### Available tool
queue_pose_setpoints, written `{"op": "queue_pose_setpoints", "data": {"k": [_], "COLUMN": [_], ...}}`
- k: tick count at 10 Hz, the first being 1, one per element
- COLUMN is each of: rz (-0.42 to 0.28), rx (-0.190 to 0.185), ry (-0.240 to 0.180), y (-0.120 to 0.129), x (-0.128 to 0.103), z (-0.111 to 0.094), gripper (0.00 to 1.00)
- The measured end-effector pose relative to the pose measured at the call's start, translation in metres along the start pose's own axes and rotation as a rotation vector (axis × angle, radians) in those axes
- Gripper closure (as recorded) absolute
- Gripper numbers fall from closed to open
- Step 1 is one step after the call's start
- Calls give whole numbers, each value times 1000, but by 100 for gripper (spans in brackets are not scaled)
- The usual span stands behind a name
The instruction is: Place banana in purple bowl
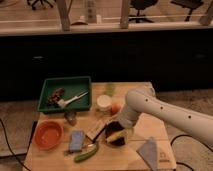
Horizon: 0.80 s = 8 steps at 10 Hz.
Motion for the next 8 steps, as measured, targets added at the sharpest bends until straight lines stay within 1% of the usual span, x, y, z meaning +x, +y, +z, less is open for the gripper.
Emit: {"op": "queue_pose_setpoints", "data": {"k": [8], "rz": [0], "rx": [0], "ry": [0], "y": [0], "x": [0], "z": [0], "gripper": [20]}}
